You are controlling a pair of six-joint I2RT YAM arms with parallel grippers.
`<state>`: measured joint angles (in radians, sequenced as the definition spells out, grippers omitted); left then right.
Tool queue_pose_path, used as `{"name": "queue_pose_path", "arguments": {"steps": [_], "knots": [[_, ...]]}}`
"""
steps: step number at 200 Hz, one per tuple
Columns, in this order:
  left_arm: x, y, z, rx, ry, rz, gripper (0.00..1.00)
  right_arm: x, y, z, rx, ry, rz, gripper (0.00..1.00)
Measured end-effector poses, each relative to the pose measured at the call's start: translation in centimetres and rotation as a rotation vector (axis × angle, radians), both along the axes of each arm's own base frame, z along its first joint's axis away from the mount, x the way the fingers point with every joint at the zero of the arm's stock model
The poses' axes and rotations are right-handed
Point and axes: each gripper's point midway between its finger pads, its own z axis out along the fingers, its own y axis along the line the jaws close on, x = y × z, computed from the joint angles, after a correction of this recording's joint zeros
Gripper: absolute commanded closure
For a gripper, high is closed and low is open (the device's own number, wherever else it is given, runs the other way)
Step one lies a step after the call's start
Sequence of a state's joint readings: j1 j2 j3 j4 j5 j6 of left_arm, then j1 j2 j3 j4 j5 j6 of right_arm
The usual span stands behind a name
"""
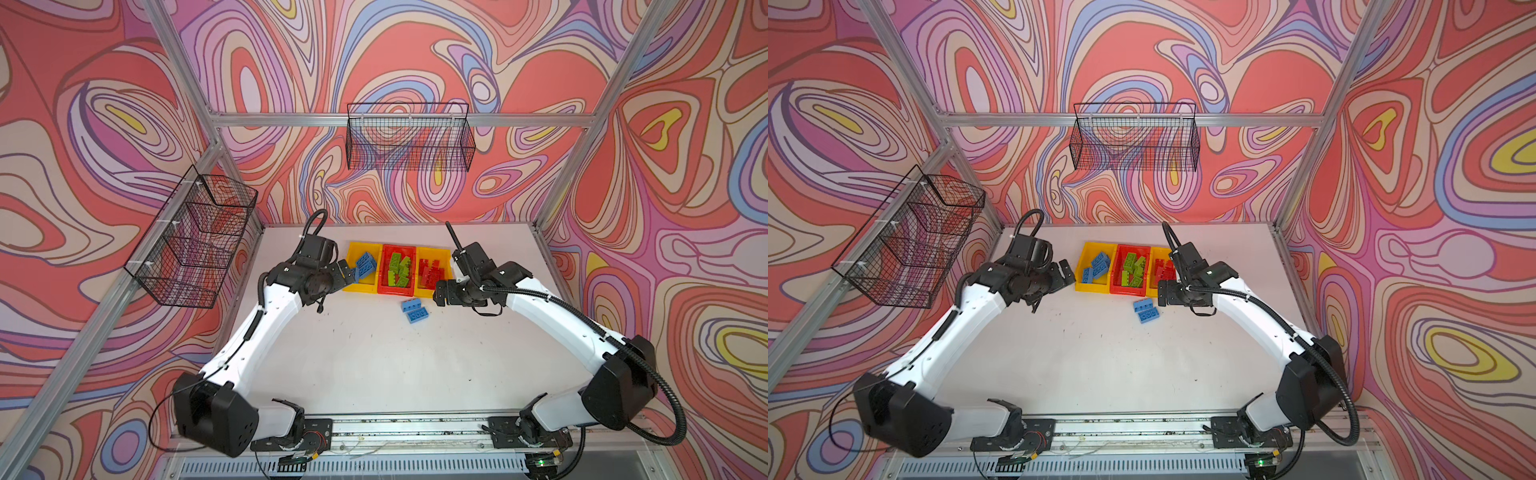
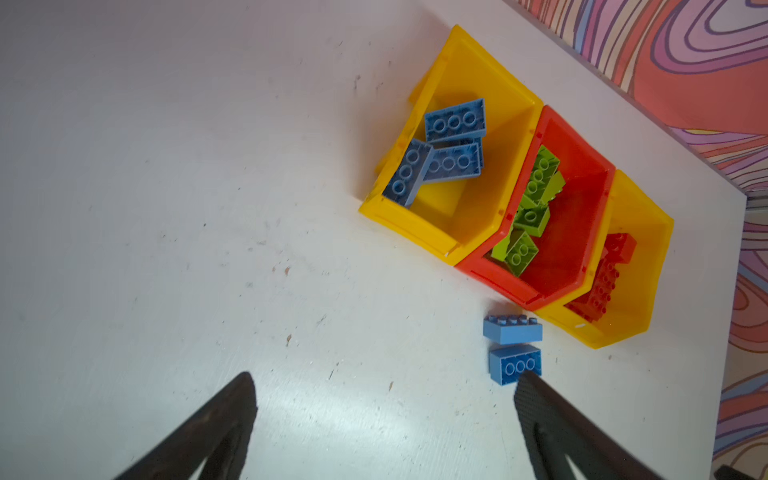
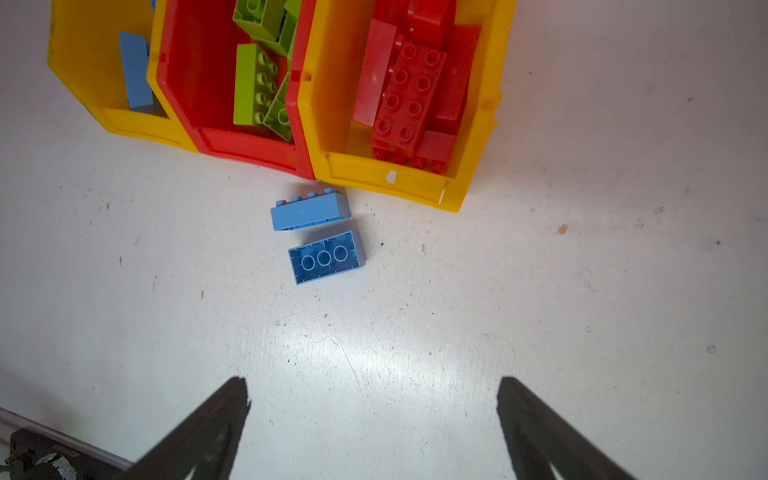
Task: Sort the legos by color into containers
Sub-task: 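Draw the left arm back while the right gripper reaches to the stacked blue bricks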
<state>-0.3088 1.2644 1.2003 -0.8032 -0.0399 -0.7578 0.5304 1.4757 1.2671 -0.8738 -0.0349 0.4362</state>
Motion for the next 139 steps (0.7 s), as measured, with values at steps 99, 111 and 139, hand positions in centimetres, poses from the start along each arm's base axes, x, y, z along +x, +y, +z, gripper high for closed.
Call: {"name": "queue_pose_path", "arguments": {"steps": [99,111,139], "knots": [[-6.4,0.5,-2.7,-0.055,0.014,-0.064,0.0,0.3,6.9,-6.0,-0.022,0.095,0.064,0.02],[-7.2,0.5,-3.1,-0.059,0.021,-0.084,0.0,0.2,7.6,-6.8,-0.033,0.097,0.068,0.02],[-8.1,0.4,-3.3,-0.054,0.005,-0.13,0.0,0.2,8.7,-8.5,-0.059,0.11,0.07,0.02]]}}
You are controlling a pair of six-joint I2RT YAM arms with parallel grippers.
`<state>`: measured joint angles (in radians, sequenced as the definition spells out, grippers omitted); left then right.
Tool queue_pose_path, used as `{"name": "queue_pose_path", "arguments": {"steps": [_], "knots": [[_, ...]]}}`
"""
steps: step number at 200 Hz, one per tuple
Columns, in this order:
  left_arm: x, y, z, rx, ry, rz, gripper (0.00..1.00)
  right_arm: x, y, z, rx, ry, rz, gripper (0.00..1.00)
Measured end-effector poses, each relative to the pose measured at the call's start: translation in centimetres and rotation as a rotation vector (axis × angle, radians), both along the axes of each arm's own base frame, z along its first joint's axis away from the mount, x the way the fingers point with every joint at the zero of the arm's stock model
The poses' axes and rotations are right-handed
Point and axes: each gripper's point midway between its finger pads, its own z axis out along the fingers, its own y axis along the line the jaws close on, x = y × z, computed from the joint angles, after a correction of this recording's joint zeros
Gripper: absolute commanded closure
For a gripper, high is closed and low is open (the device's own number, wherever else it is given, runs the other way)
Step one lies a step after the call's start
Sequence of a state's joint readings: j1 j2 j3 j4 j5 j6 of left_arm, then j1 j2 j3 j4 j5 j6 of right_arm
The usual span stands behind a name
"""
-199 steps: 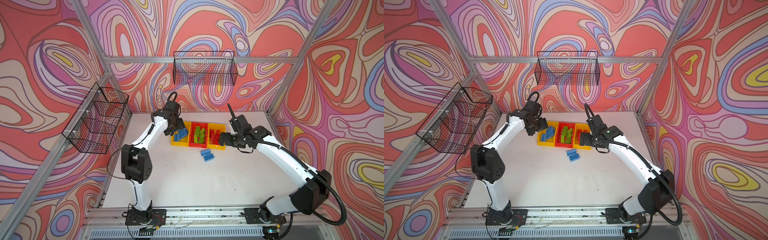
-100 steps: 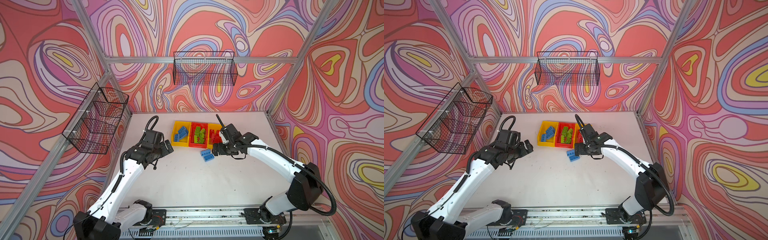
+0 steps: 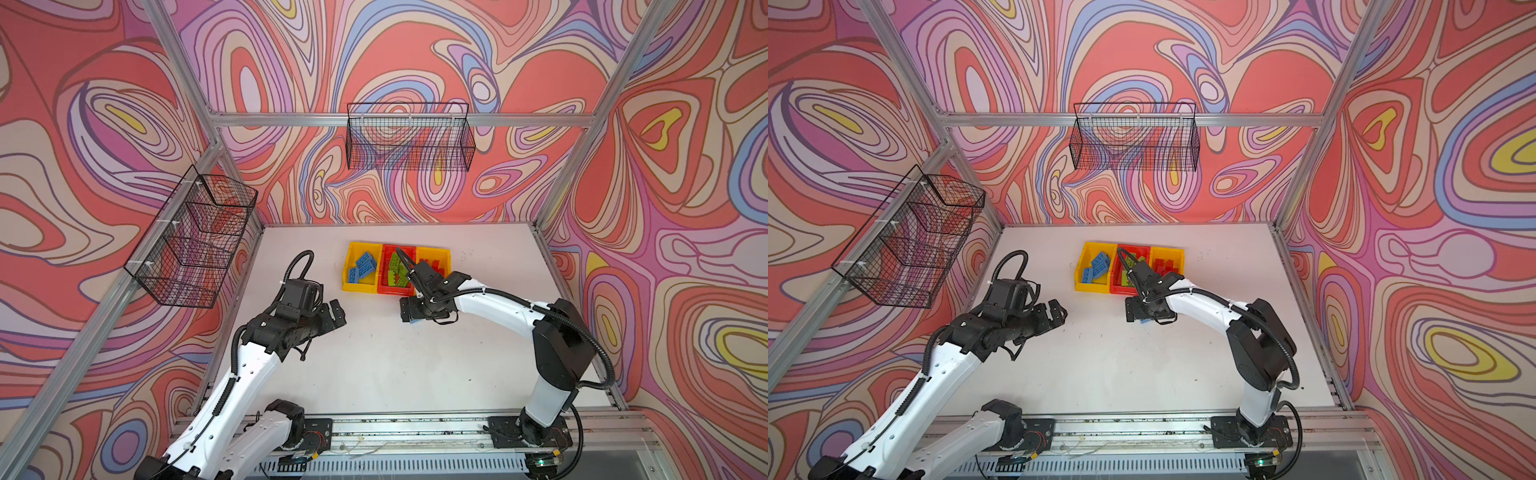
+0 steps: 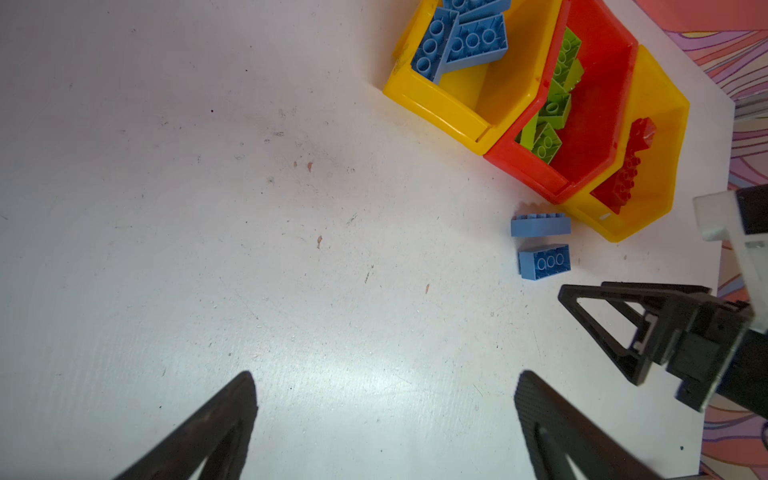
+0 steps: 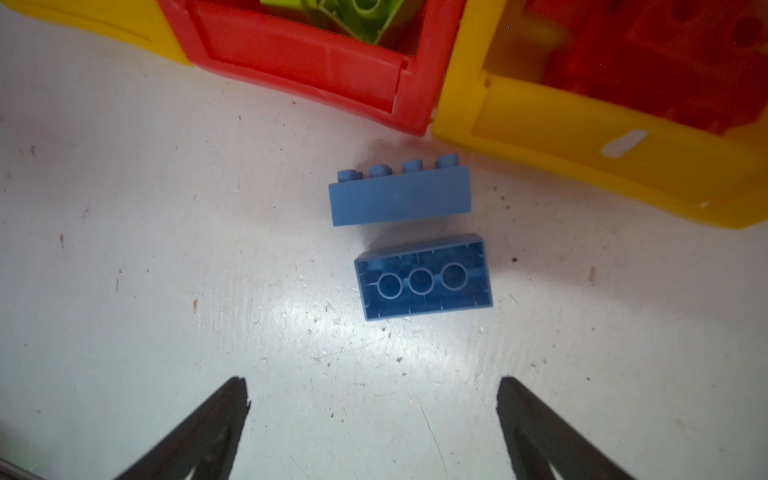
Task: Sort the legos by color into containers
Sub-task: 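Draw the left arm back while the right gripper reaches to the stacked blue bricks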
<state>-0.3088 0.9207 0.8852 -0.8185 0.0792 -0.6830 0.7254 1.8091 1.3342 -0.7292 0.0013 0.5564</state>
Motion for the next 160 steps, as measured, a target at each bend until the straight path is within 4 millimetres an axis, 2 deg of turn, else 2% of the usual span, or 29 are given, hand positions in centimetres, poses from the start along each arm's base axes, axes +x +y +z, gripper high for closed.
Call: {"name": "queue_pose_path", "arguments": {"steps": [30,80,160], "knots": [[-1.2,0.2,-1.0,0.004,0.014,-0.018,0.0,1.8,0.8,-1.7,-0.046,-0.004,-0.01,0.02],[-1.5,0.4,-0.6,0.026,-0.004,-0.043,0.0,5.3,2.0,-2.5,-0.113,-0.058,-0.009,0.02],[-1.0,1.0,-1.0,0.099,0.015,-0.06,0.0,6.8,0.4,-5.5,-0.174,-0.015,-0.021,0.02]]}}
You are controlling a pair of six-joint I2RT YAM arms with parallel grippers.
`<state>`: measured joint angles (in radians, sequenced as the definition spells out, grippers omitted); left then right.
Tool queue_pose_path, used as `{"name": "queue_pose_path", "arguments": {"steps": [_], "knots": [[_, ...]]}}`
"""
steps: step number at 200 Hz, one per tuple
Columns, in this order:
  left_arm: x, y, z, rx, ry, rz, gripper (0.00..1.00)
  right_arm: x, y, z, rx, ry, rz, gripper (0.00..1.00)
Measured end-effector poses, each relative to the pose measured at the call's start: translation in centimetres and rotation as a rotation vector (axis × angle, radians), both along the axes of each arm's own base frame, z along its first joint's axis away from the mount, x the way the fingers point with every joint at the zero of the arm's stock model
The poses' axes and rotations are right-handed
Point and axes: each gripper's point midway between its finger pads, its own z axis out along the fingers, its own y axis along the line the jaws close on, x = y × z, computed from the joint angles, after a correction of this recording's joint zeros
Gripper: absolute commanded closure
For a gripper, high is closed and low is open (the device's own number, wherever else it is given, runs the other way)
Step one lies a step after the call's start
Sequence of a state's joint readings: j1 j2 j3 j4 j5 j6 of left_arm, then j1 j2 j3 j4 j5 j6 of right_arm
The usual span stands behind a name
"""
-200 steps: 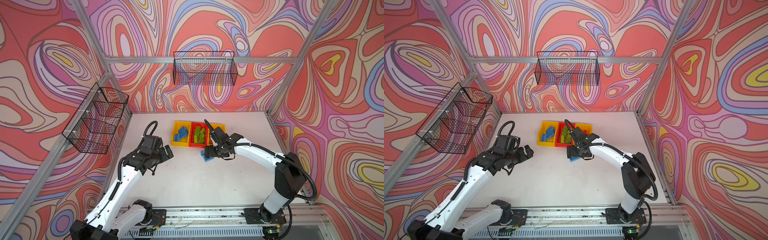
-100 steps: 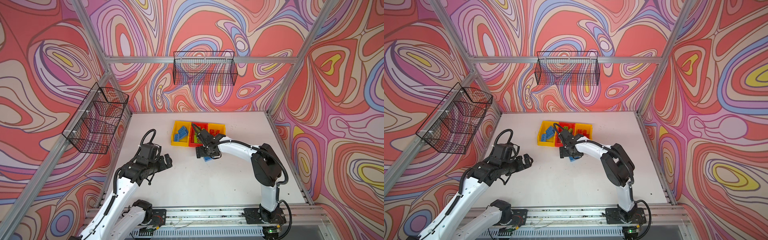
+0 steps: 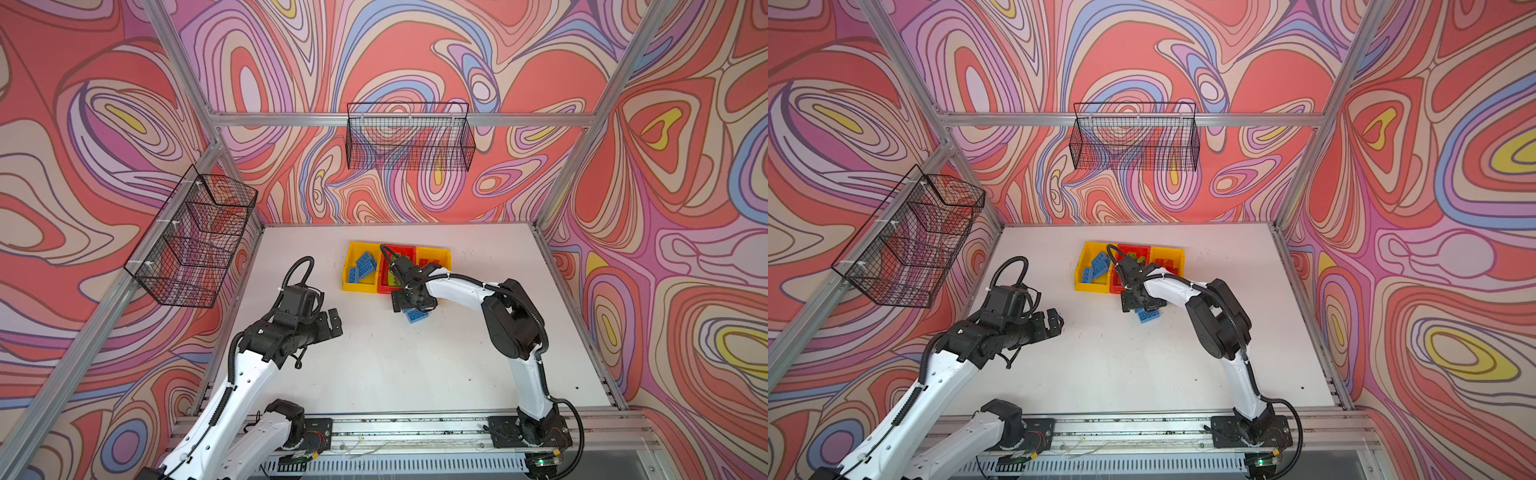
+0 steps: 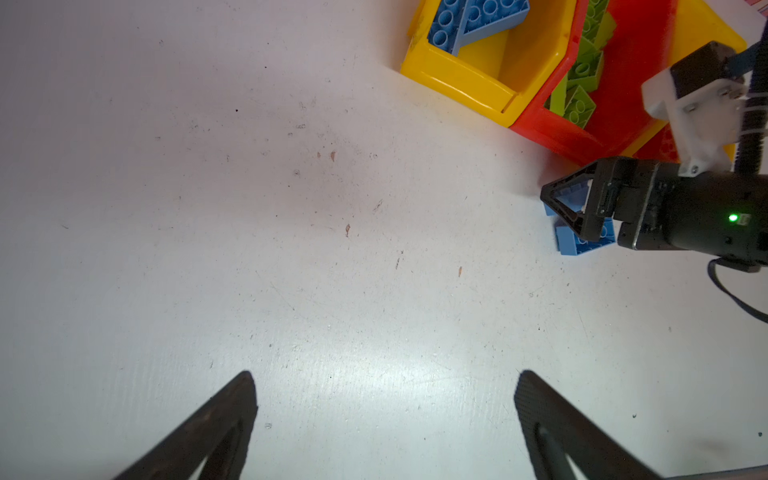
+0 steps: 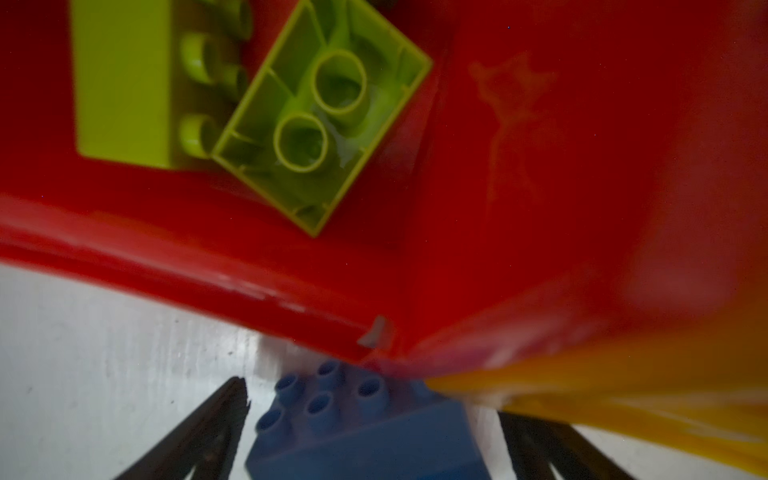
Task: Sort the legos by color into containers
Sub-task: 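Draw the left arm back while the right gripper reaches to the stacked blue bricks, then grasp the top blue brick with the right gripper and drop it into the blue bin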
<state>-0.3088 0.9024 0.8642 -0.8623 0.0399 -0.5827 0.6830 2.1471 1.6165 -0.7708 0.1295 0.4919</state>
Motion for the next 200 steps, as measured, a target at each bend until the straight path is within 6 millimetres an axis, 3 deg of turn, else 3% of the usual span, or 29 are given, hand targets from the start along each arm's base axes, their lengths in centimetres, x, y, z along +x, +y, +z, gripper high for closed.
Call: {"name": "queue_pose_path", "arguments": {"steps": [79,99,140,200], "knots": [[0.4,0.3,-0.1,0.033,-0.001,-0.01,0.0,0.3,0.4,-0.5,0.006,0.018,0.056,0.09],[0.2,0.3,0.0,0.03,-0.011,-0.009,0.0,0.2,0.5,-0.5,0.005,0.019,0.069,0.17],[-0.4,0.6,0.3,0.016,-0.038,0.006,0.0,0.2,0.7,-0.4,0.014,0.022,0.082,0.42],[-0.4,0.8,0.2,0.016,-0.036,0.024,0.0,-0.5,1.1,0.2,0.04,0.047,0.083,0.51]]}}
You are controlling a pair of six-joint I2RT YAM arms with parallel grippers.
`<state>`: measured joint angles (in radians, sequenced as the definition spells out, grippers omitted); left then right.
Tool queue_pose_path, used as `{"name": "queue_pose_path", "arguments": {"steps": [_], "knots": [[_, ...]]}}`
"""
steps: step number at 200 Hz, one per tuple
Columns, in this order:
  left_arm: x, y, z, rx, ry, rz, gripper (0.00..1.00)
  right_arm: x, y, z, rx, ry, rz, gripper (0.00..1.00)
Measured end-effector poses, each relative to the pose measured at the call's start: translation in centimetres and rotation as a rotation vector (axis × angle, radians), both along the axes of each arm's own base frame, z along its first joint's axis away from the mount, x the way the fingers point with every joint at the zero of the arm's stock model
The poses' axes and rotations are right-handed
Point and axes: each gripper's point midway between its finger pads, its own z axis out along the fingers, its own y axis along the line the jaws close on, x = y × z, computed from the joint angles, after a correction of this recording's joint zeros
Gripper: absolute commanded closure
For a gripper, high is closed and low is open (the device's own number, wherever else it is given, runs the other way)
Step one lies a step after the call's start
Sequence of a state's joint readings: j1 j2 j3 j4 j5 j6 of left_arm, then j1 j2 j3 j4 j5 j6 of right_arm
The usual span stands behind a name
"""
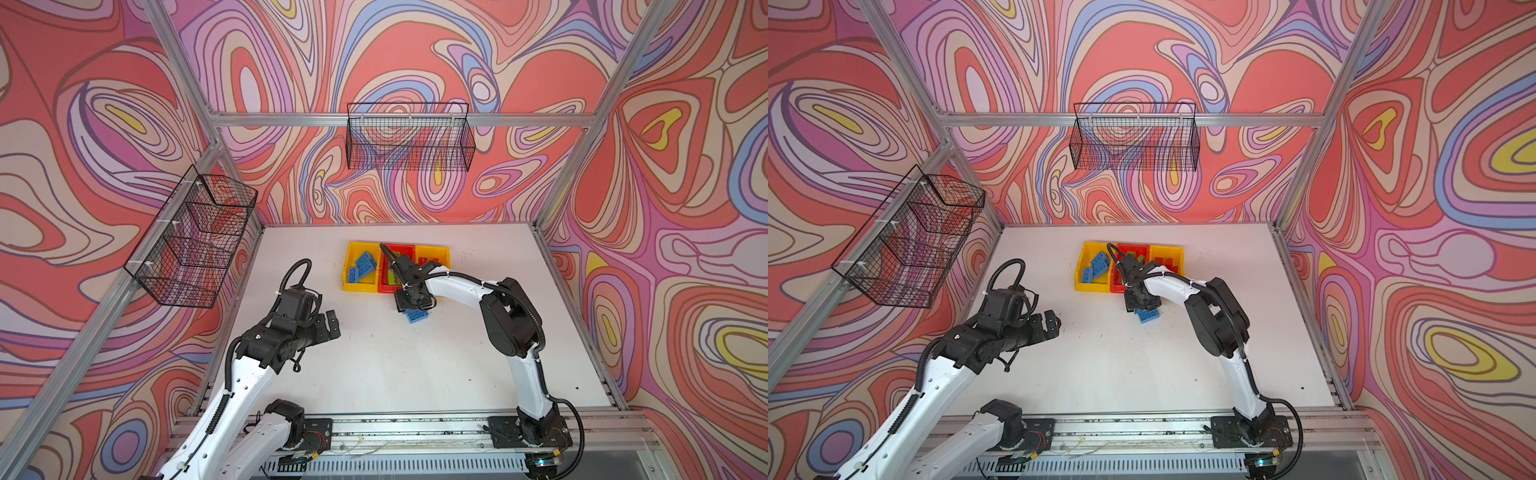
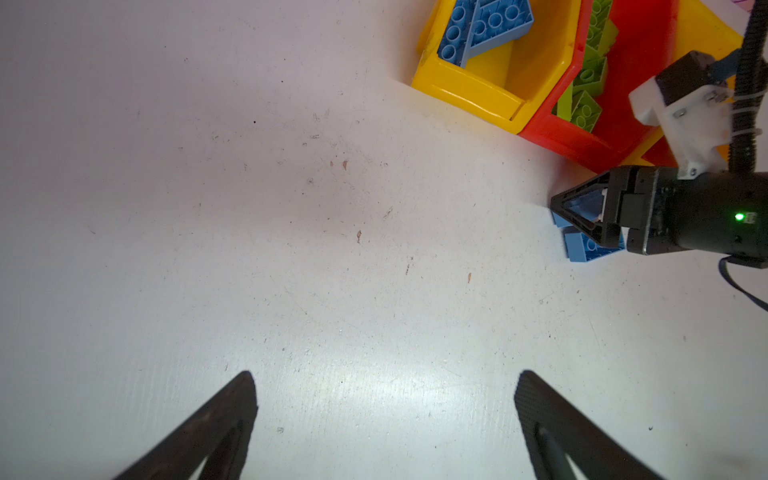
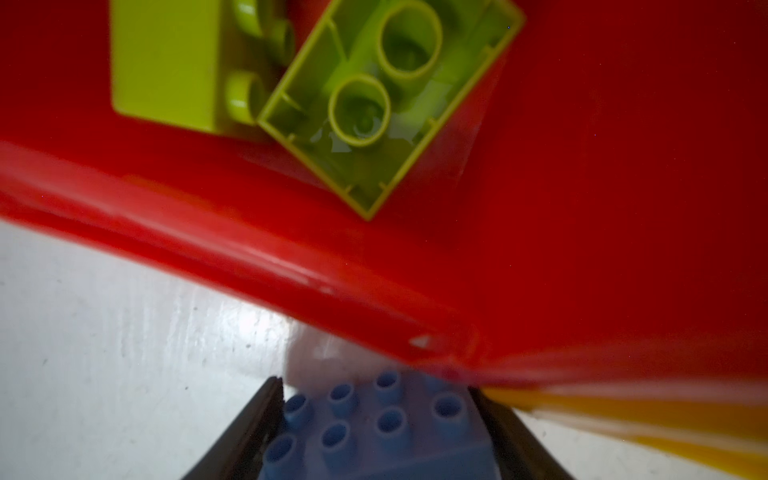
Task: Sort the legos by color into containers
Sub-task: 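Grasp the top blue brick with the right gripper and drop it into the blue bin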
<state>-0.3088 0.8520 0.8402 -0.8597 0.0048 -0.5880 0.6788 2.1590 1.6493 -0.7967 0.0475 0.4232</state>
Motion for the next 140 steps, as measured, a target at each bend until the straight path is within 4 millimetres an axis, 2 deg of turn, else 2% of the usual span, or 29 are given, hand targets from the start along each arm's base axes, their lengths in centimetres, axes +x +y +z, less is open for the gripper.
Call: {"name": "queue_pose_path", "arguments": {"steps": [17,36,53,76,95,103,115,123,140], "knots": [[0.0,0.1,-0.1,0.001,0.002,0.01,0.0,0.1,0.9,1.2,0.028,-0.002,0.003,0.51],[0.1,0.2,-0.1,0.001,0.002,0.018,0.0,1.2,3.0,4.0,0.094,-0.043,0.011,0.51],[0.1,0.2,-0.1,0.003,0.002,0.022,0.0,2.7,5.3,8.0,0.185,-0.106,0.02,0.51],[0.2,0.4,-0.2,0.013,0.007,0.03,0.0,5.4,8.4,14.4,0.326,-0.224,0.038,0.51],[0.2,0.6,-0.3,0.024,0.007,0.037,0.0,7.4,10.5,17.8,0.414,-0.3,0.055,0.51],[0.3,0.7,-0.3,0.028,0.006,0.04,0.0,8.2,11.4,18.5,0.442,-0.322,0.062,0.5],[0.3,0.8,-0.3,0.037,0.007,0.045,0.0,9.0,12.4,18.5,0.468,-0.337,0.071,0.5],[0.4,0.9,-0.3,0.042,0.01,0.048,0.0,9.5,12.9,17.9,0.477,-0.338,0.075,0.5],[0.7,1.0,0.0,0.053,0.01,0.054,0.0,10.1,13.7,15.3,0.472,-0.314,0.08,0.5]]}}
